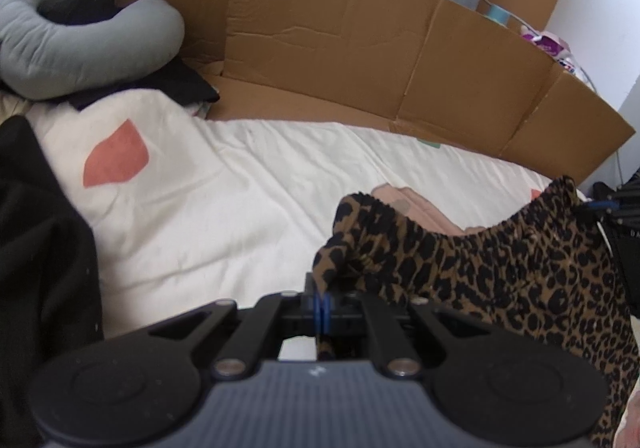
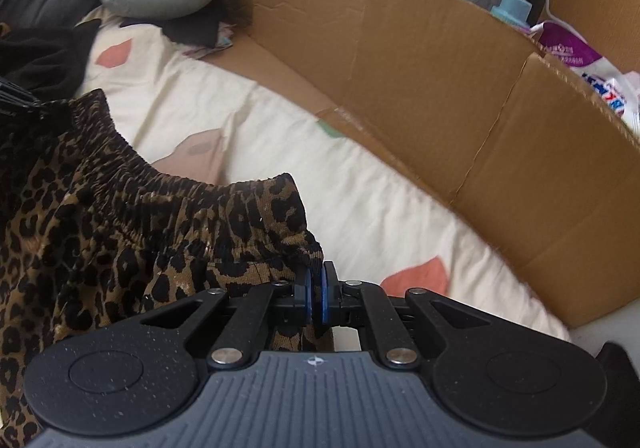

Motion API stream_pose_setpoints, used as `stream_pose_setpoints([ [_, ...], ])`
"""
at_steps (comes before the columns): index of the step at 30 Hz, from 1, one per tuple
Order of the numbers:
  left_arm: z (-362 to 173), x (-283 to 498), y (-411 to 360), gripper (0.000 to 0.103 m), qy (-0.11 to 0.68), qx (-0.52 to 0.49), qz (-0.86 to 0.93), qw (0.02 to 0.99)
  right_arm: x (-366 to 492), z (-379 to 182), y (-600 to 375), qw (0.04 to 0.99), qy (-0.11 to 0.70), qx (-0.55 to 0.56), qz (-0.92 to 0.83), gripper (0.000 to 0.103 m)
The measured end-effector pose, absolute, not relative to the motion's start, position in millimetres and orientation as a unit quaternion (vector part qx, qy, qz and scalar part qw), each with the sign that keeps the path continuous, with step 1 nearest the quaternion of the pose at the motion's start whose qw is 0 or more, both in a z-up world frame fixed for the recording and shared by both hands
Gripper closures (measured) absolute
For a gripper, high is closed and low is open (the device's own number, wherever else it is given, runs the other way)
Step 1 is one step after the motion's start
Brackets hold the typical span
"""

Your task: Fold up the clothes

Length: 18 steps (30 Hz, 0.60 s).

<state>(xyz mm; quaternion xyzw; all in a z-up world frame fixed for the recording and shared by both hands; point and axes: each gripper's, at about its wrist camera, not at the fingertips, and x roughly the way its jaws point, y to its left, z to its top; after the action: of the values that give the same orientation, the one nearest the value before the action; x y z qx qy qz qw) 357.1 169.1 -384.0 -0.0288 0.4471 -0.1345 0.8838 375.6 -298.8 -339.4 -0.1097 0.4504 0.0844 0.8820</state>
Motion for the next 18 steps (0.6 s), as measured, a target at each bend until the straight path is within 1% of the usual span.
stream_pose_setpoints([
  [13, -370.4, 405.7, 157.7, 0.101, 0.441, -0.004, -0.115, 0.89, 435.7, -338.9, -304.8, 0.879, 0.452, -0.142, 0.046, 0.102],
  [18, -380.6, 427.4, 147.6, 0.1, 0.463, 0.012, -0.102, 0.881, 455.8, -347.0, -306.3, 0.873, 0.464, -0.142, 0.033, 0.102],
])
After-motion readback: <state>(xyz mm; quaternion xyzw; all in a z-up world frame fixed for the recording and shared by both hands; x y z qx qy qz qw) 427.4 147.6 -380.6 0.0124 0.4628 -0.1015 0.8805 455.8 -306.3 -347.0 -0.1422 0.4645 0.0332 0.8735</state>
